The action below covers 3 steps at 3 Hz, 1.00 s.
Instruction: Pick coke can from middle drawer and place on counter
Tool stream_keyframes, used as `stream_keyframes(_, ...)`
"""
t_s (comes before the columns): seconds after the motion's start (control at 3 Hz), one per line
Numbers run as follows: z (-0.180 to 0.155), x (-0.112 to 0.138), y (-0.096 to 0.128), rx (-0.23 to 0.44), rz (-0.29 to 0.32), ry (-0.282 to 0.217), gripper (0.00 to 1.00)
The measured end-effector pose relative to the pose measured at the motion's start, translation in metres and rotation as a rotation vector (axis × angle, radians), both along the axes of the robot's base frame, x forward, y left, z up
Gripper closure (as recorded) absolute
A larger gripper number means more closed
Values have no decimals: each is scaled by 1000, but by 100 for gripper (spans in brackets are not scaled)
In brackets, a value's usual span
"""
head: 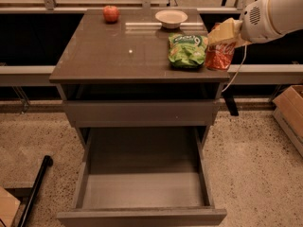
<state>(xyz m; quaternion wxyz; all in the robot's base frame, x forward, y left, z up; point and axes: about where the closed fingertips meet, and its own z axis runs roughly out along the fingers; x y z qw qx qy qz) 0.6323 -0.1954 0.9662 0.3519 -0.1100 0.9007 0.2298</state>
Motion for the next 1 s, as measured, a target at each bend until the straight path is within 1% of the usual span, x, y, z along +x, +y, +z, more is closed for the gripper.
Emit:
stream_keyframes(0.33,16,26,47,69,136,-78,100)
stream_keyframes(0.67,27,40,84,115,236,-140,100)
stream_keyframes(1.0,28,54,127,137,321,-212,100)
